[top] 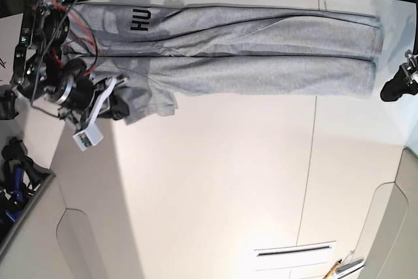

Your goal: Fold the T-shirt properly

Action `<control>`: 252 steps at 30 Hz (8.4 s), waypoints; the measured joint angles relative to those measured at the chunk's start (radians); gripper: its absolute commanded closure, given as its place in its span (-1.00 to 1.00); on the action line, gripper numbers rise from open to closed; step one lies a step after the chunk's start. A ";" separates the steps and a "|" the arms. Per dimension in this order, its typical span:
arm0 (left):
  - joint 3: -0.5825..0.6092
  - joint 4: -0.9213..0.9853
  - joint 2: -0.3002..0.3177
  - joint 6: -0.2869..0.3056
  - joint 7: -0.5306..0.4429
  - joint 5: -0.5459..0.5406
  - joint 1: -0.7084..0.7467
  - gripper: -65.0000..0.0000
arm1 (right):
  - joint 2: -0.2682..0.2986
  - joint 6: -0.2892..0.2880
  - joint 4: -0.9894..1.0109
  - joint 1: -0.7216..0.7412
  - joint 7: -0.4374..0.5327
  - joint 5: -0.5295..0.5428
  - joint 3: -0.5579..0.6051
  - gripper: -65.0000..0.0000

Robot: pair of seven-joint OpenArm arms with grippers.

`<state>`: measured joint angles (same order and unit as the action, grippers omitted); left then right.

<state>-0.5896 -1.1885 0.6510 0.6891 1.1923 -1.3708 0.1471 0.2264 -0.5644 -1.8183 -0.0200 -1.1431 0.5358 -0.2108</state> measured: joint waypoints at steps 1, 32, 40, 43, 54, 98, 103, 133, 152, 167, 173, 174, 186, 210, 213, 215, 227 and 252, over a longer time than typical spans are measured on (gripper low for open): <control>0.000 0.000 0.000 0.000 0.000 0.000 0.000 0.34 | -0.025 -0.002 -0.044 -0.046 -0.003 0.004 0.001 1.00; -0.141 0.000 0.001 0.000 -0.021 -0.033 0.005 -0.01 | -0.135 -0.005 -0.356 -0.417 0.024 0.039 0.000 0.03; -0.149 0.000 -0.045 0.000 -0.137 0.107 0.147 -0.01 | -0.135 -0.005 -0.364 -0.332 0.051 0.019 -0.003 0.03; -0.149 -0.001 -0.079 0.000 -0.180 0.166 0.169 -0.01 | -0.135 -0.005 -0.364 -0.307 0.055 -0.010 -0.003 0.03; -0.070 -0.003 -0.175 0.007 -0.200 0.141 0.171 -0.01 | -0.135 -0.005 -0.364 -0.304 0.076 -0.058 -0.003 0.03; 0.356 -0.571 -0.357 0.000 0.010 -0.078 0.167 1.00 | -0.138 0.094 -0.309 -0.393 0.087 -0.105 -0.556 0.03; 0.504 -0.571 -0.406 0.000 0.011 -0.079 0.119 1.00 | -0.137 0.097 -0.234 -0.390 0.095 -0.094 -0.556 0.03; 0.819 -0.571 -0.502 0.000 -0.223 0.240 0.029 0.20 | -0.132 0.097 -0.204 -0.387 0.109 -0.044 -0.556 0.03; 0.550 -0.571 -0.388 0.000 -0.153 0.288 -0.003 0.20 | -0.035 0.086 -0.099 -0.386 0.205 -0.076 -0.555 -0.25; 0.546 -0.572 -0.388 0.000 -0.153 0.287 -0.003 0.20 | 0.059 -0.035 0.400 -0.199 0.092 0.257 -0.552 -0.25; 0.546 -0.571 -0.388 0.000 -0.153 0.286 -0.003 0.20 | 0.092 -0.035 0.463 -0.190 0.039 0.338 -0.488 -0.25; 0.546 -0.571 -0.388 0.000 -0.153 0.286 -0.003 0.20 | 0.092 -0.035 0.463 -0.190 0.037 0.347 -0.471 -0.25; 0.546 -0.571 -0.388 0.000 -0.153 0.286 -0.003 0.20 | 0.092 -0.037 0.463 -0.185 -0.002 0.407 -0.334 -0.01; 0.259 -0.471 -0.363 -0.026 -0.139 0.547 0.169 1.00 | 0.075 -0.019 0.155 -0.196 -0.106 0.340 -0.361 1.00; 0.256 -0.417 -0.362 -0.019 -0.154 0.511 0.174 1.00 | 0.043 -0.019 0.082 -0.196 -0.131 0.404 -0.361 1.00; 0.256 -0.389 -0.363 -0.018 -0.163 0.491 0.172 1.00 | 0.004 -0.019 0.044 -0.200 -0.149 0.424 -0.362 1.00; 0.256 -0.375 -0.362 -0.019 -0.164 0.467 0.171 1.00 | -0.243 -0.023 -0.055 -0.199 -0.155 0.510 -0.238 1.00; 0.256 -0.375 -0.362 -0.019 -0.164 0.456 0.171 1.00 | -0.304 -0.019 -0.055 -0.162 0.120 0.062 0.471 1.00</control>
<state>-0.3332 -1.5631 0.2886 0.6701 1.0283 -0.9150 0.3183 -0.0776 -0.5838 -1.8736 -0.1822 -1.0229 0.5976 0.2604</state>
